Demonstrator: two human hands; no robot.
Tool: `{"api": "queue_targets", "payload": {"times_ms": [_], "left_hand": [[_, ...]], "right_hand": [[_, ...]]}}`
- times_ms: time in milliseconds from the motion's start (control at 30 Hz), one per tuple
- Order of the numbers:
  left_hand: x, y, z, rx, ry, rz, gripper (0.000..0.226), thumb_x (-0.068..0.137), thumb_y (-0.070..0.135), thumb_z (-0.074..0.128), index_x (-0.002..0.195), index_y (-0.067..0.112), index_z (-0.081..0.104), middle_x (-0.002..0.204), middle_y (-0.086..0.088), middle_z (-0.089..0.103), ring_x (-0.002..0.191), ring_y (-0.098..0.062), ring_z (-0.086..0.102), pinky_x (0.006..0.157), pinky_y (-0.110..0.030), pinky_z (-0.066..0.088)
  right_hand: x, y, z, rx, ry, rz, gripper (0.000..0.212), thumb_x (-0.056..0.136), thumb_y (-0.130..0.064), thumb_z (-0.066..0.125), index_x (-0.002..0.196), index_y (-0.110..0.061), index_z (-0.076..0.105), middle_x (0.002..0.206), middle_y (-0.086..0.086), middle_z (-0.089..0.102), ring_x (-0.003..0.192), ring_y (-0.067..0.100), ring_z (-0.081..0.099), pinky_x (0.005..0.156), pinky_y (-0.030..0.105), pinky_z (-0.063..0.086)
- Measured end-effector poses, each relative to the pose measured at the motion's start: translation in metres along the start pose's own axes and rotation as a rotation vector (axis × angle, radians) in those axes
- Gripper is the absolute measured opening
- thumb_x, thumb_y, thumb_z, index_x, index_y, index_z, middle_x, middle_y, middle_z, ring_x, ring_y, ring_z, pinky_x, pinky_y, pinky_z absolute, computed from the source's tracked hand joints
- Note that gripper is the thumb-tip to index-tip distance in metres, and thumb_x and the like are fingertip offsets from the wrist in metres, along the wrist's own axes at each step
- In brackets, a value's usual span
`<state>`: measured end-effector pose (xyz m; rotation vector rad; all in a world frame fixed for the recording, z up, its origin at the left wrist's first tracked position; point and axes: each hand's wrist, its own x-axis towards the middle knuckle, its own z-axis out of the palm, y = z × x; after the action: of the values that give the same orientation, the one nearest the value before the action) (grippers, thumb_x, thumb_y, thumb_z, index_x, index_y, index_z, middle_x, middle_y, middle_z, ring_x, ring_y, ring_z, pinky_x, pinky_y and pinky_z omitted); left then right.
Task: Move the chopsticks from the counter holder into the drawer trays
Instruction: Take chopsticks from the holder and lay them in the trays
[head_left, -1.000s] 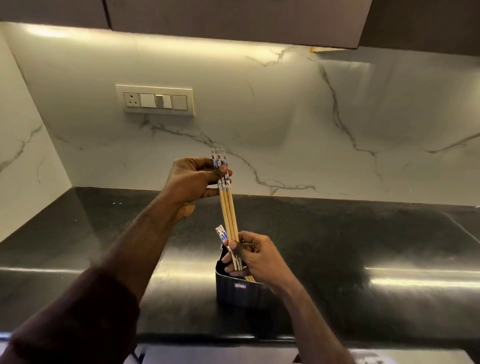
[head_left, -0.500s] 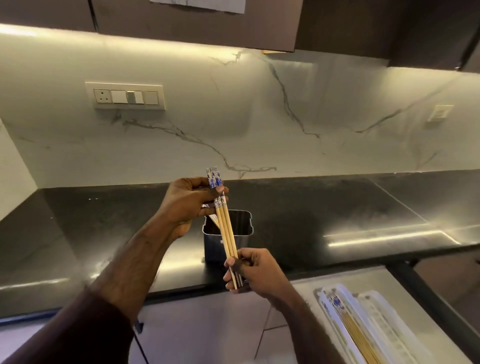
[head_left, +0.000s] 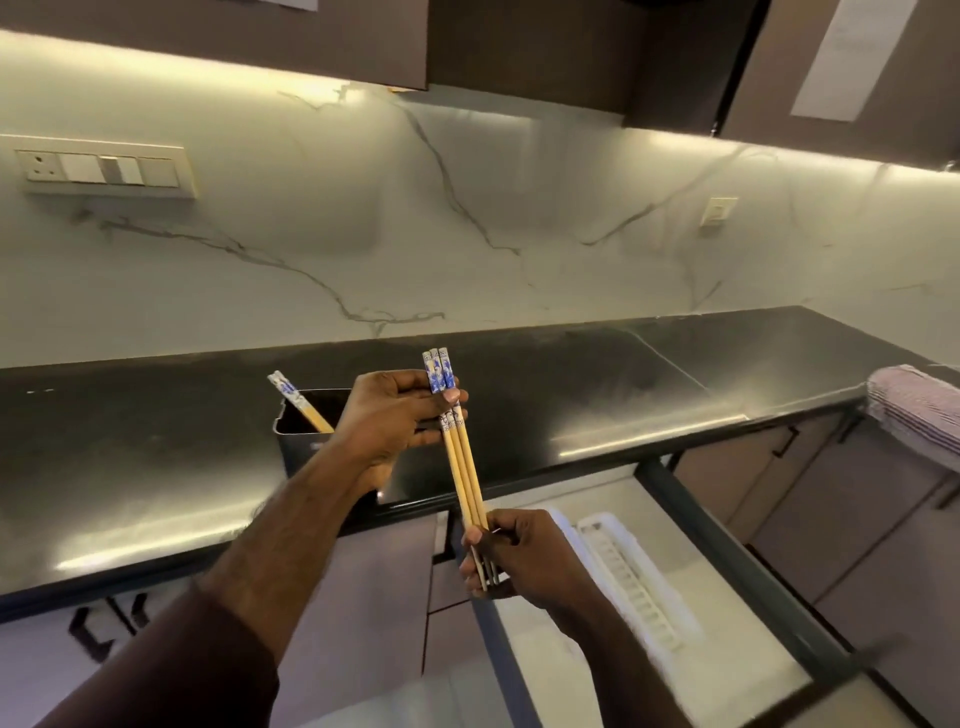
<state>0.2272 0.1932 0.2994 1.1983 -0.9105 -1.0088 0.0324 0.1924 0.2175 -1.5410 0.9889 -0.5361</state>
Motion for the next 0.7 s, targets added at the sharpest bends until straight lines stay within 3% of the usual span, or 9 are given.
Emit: {"api": "queue_targets", "payload": {"times_ms": [300,500,700], "left_hand": [[-0.016,-0.027,0.158,-0.06,-0.023,-0.02,0.019,0.081,0.006,0.07,0.101,0.006,0.07,0.091,-0.01,0.077,0.085,-0.023,0.074,0.064,-0.028,0.059],[-0.007,-0.05,0.228,-0.061,-0.021,-0.049,0.023,0.082,0.006,0.07,0.105,0.004,0.069,0.092,-0.011,0.076,0.086,-0.025,0.074,0.069,-0.034,0.061],[0.02,-0.095,0.27,0.013,0.001,-0.085,0.02,0.082,0.006,0.07,0.102,0.009,0.07,0.09,-0.008,0.077,0.083,-0.022,0.074,0.073,-0.036,0.061]], "right_hand": [[-0.064,0.044,-0.136,0.029,0.053,0.04,0.022,0.098,-0.019,0.056,0.092,-0.004,0.07,0.076,0.014,0.072,0.067,0.024,0.071,0.068,0.038,0.062],[-0.077,0.07,-0.204,0.016,0.065,0.062,0.017,0.096,-0.022,0.06,0.09,-0.012,0.071,0.081,0.015,0.073,0.072,0.024,0.071,0.07,0.038,0.062],[-0.058,0.109,-0.247,-0.03,0.085,0.14,0.021,0.096,-0.025,0.06,0.097,-0.007,0.072,0.085,0.017,0.074,0.073,0.025,0.071,0.074,0.042,0.062]]}}
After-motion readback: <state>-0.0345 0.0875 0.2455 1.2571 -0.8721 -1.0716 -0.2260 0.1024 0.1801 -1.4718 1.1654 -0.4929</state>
